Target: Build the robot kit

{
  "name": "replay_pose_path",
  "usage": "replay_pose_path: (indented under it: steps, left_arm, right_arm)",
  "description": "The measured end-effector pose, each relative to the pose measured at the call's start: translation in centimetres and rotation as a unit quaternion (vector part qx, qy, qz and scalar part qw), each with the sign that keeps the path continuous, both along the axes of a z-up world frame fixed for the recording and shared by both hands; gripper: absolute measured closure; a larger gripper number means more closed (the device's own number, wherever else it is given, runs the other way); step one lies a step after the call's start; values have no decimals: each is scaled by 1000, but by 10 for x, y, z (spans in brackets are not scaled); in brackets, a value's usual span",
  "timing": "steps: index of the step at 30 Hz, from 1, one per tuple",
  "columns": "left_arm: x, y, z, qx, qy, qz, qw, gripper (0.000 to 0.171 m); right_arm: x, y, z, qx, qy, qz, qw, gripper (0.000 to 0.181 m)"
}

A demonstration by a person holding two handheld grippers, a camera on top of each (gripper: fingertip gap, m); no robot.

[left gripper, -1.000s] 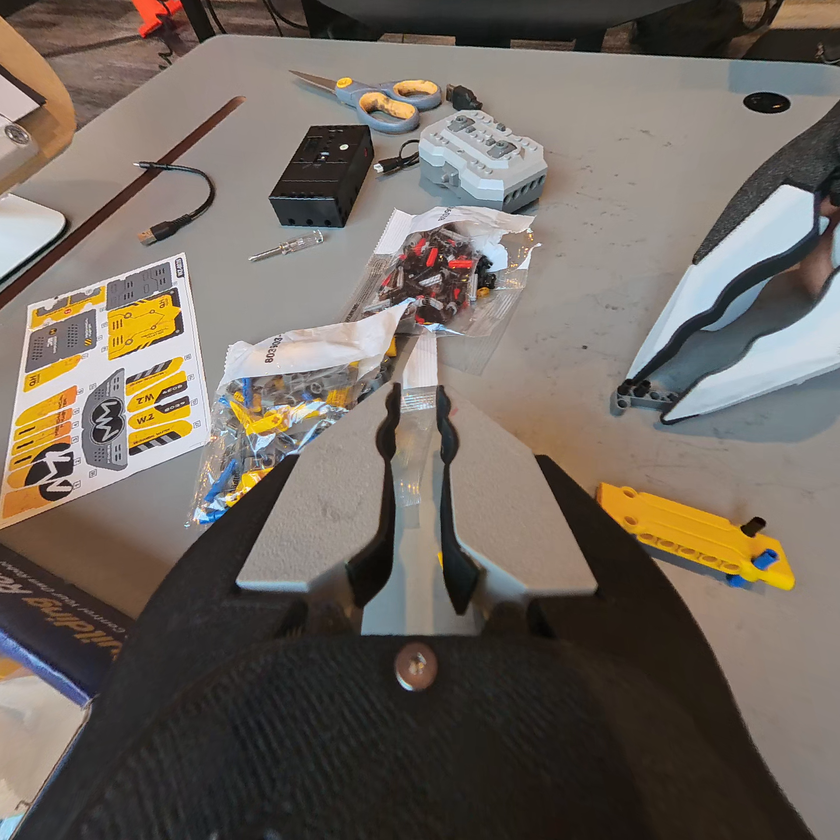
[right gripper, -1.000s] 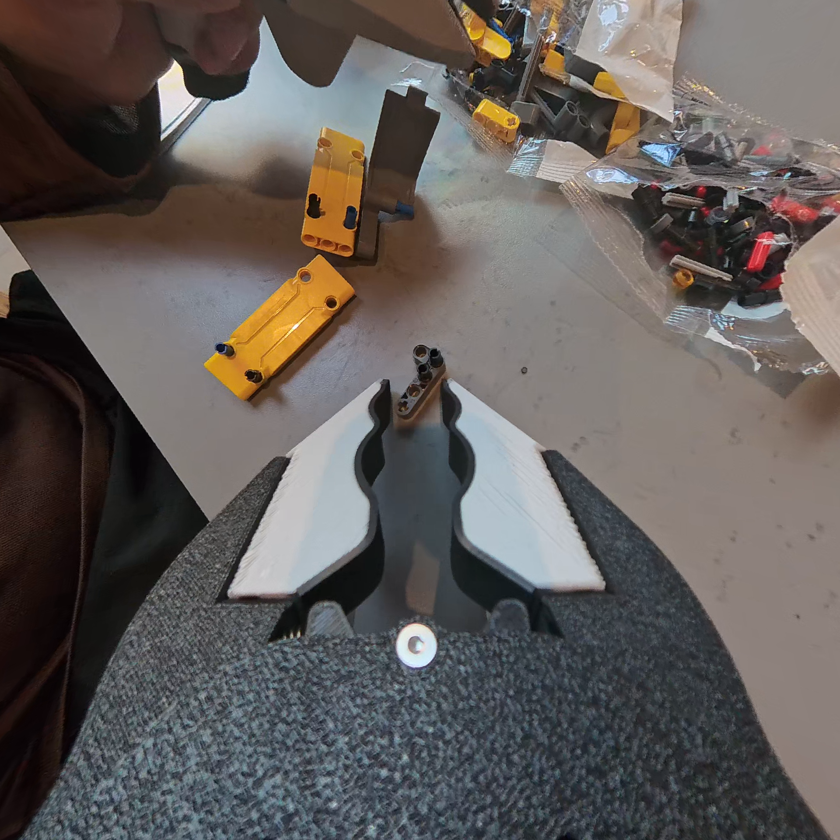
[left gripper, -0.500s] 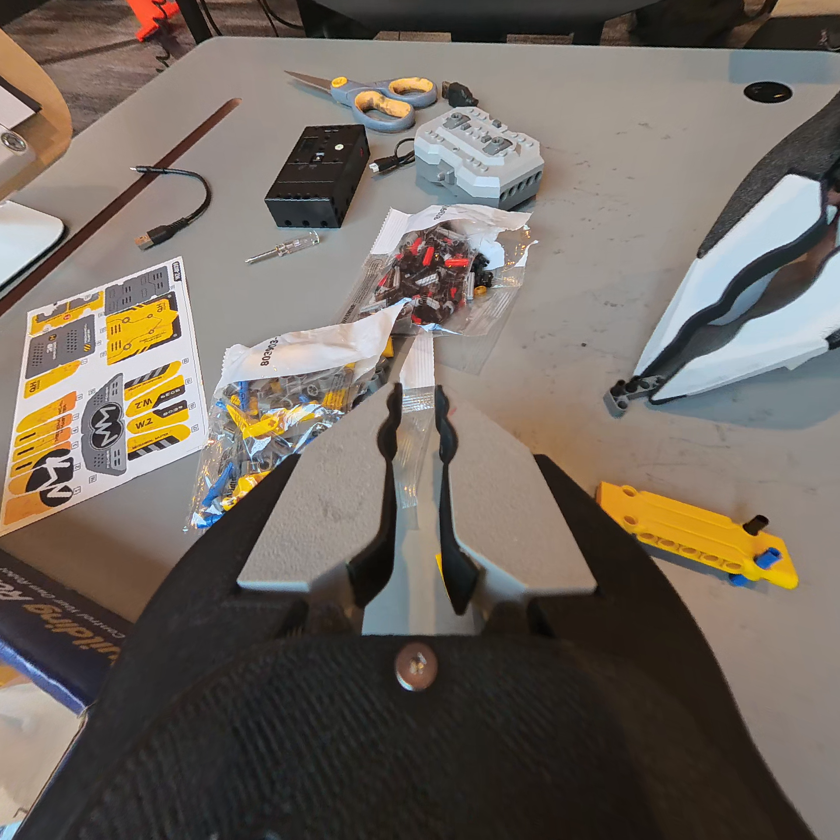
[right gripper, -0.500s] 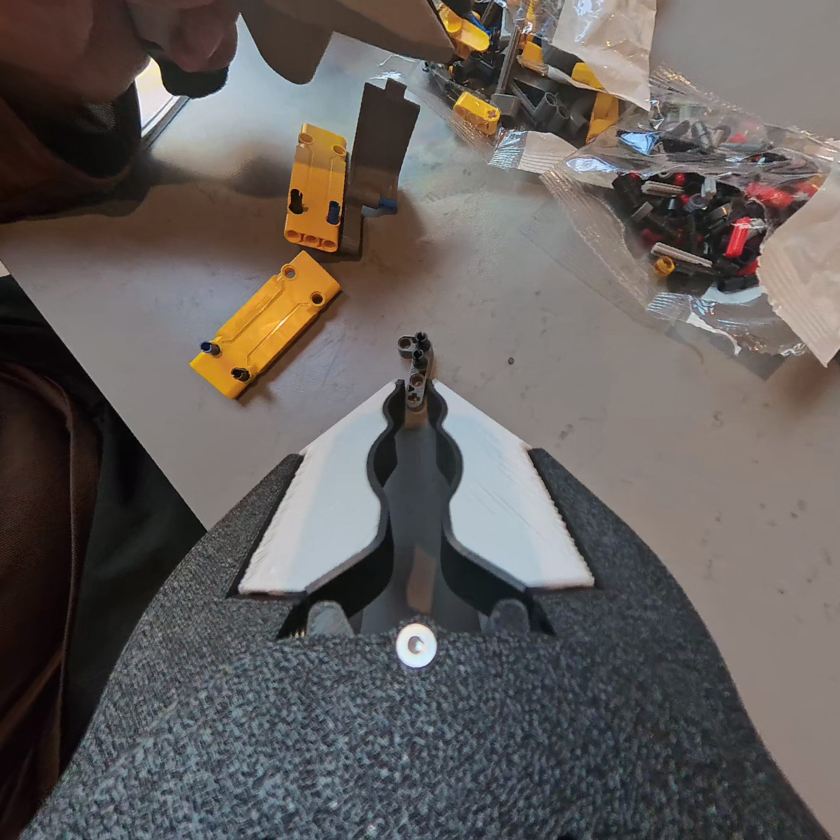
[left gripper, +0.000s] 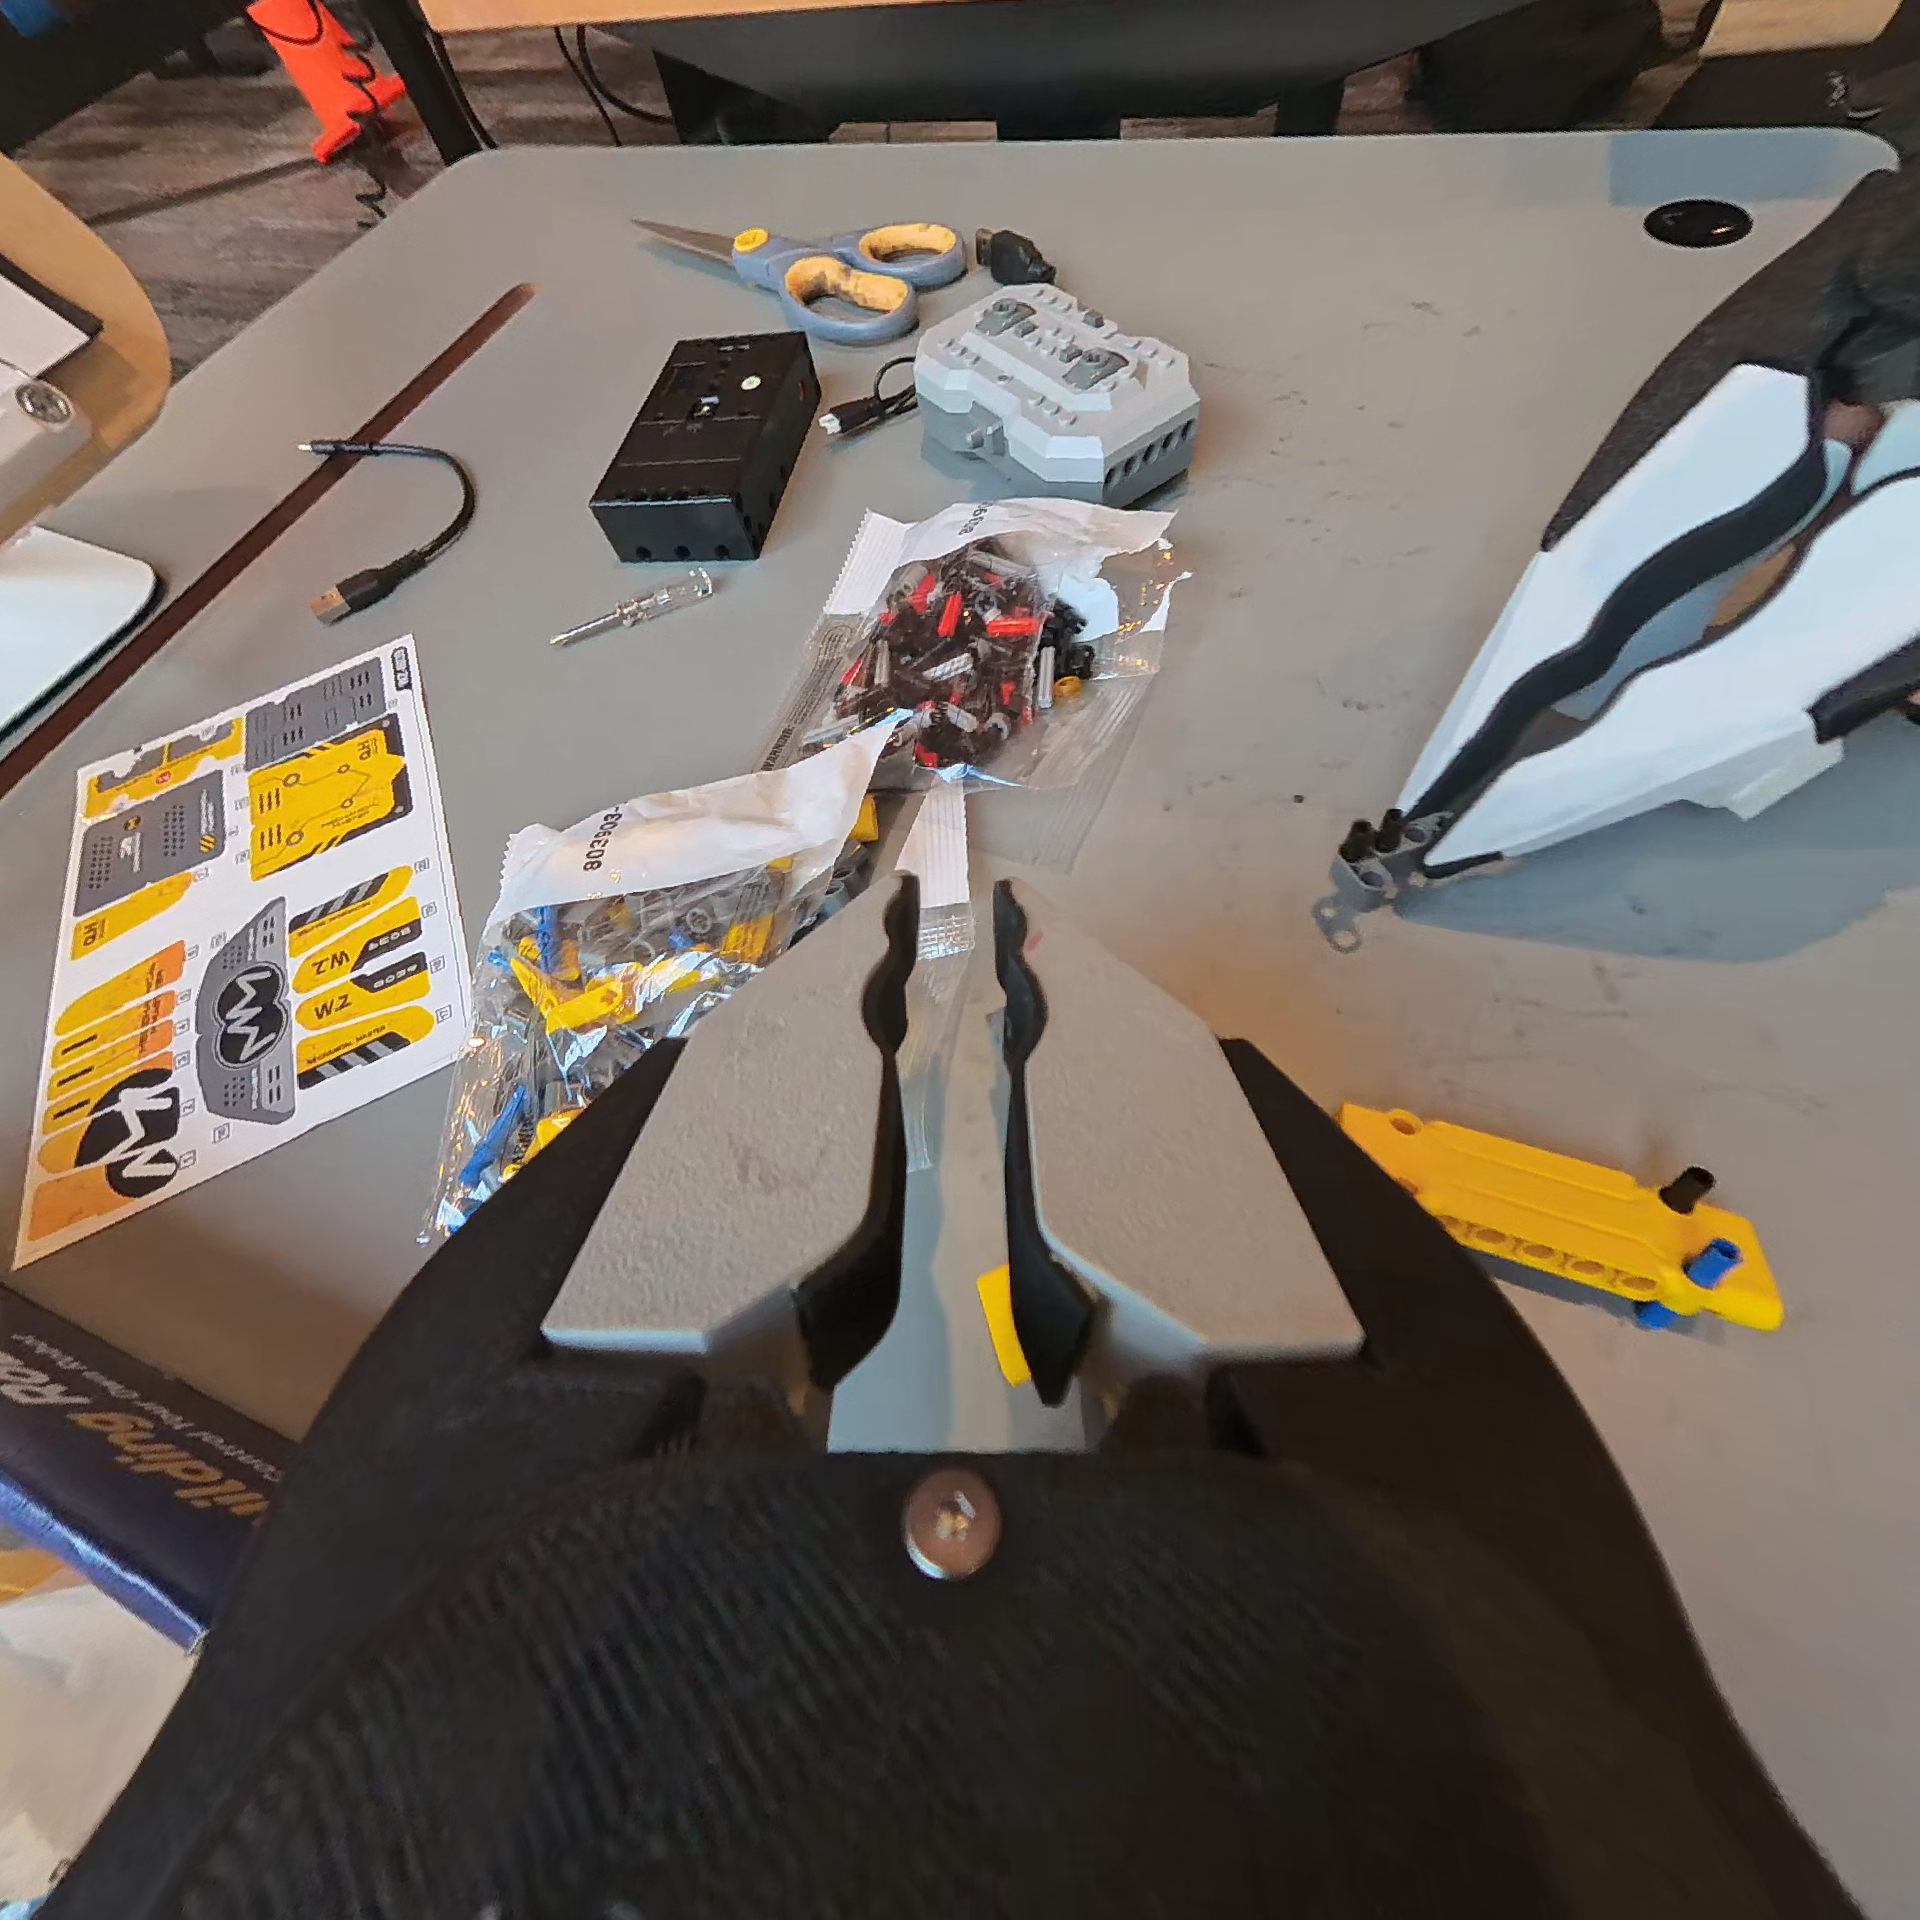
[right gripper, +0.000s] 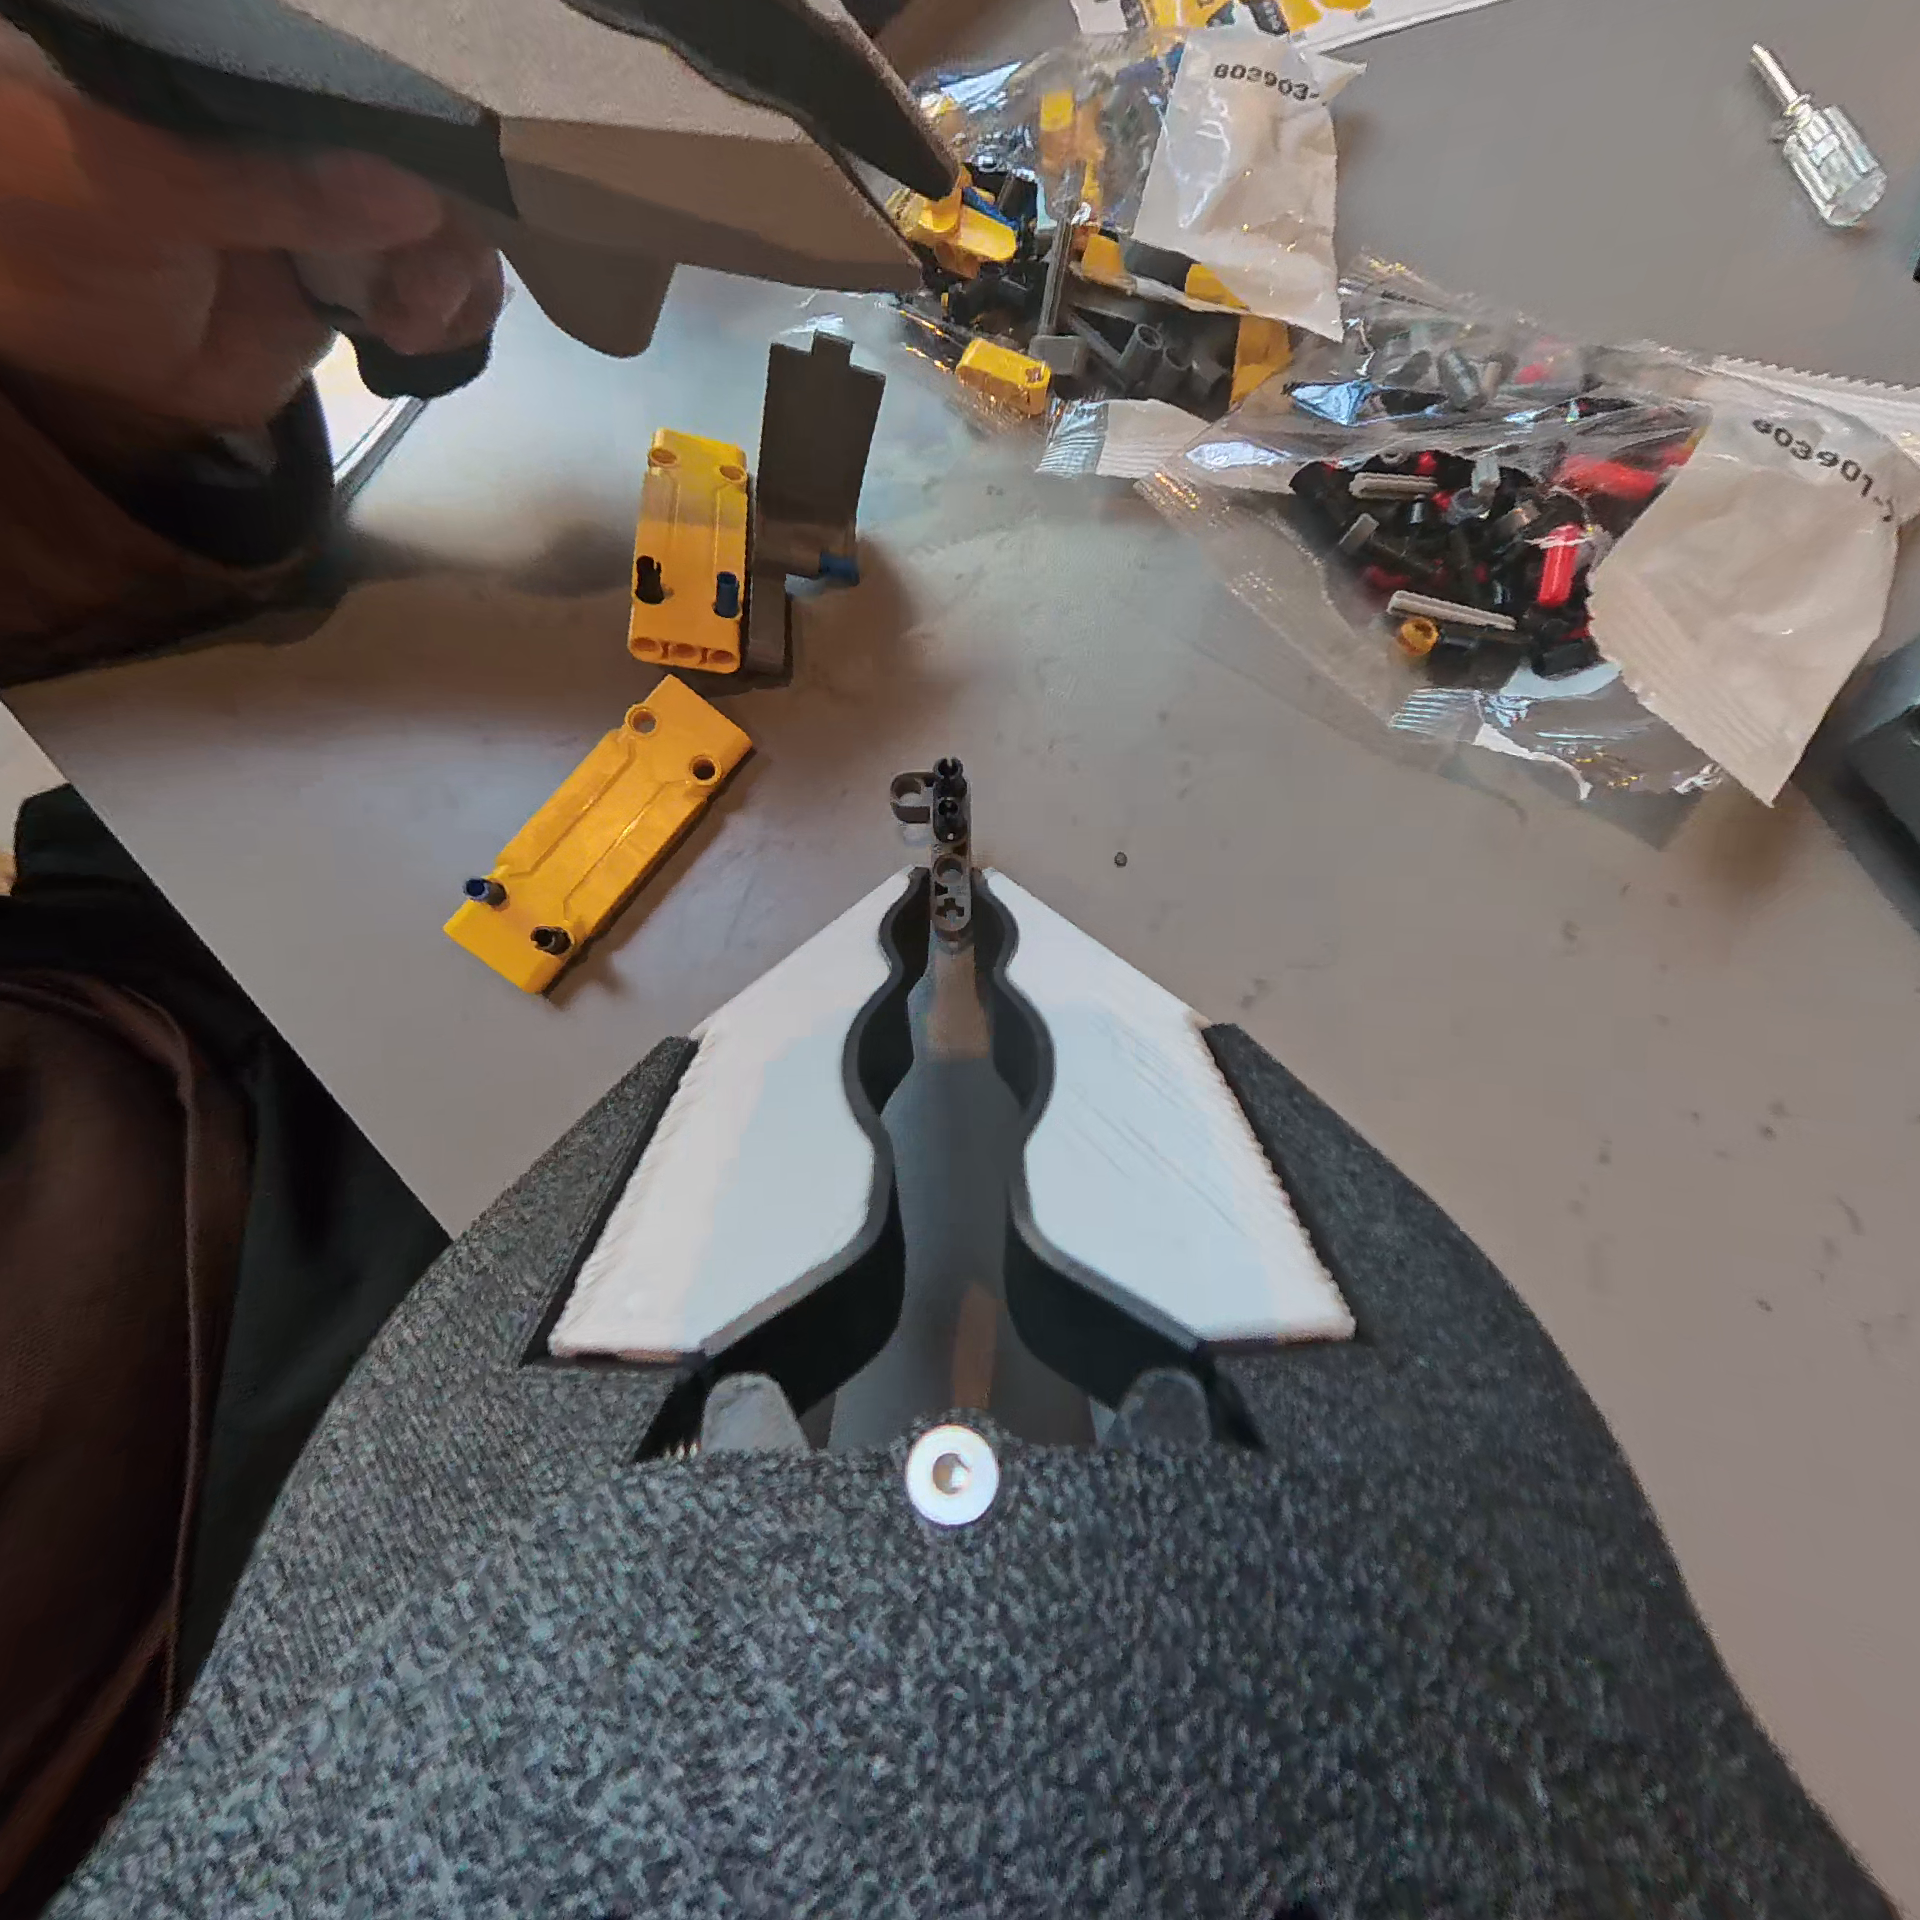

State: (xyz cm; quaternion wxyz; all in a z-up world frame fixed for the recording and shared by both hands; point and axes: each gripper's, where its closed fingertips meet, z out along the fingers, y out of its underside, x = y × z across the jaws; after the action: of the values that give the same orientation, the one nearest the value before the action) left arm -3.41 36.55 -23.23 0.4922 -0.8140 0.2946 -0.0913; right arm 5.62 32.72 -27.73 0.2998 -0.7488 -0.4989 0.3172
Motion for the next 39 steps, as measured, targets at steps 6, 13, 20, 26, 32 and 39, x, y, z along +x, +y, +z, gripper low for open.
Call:
replay_pose_path:
  steps: [6,13,20,26,32,39]
  left_arm:
    - [2,-1,1,4,2,-6,1000,159]
    - [25,-14,18,40,-18,-78,996,150]
    - [61,-46,25,110,26,-203,973,135]
    - [67,-44,19,145,82,-188,968,135]
    - [64,-38,16,164,119,-160,966,142]
    - [59,-37,17,153,112,-155,970,150]
  right_arm:
    - [-6,3,12,-3,41,-19,999,174]
    - [-36,-13,60,-153,234,-16,960,174]
    - [-34,-14,75,-287,333,-17,898,174]
    - [-35,-17,72,-315,337,-18,887,174]
    - [-37,-17,70,-335,344,-23,877,174]
    - [-37,-16,71,-327,343,-24,880,174]
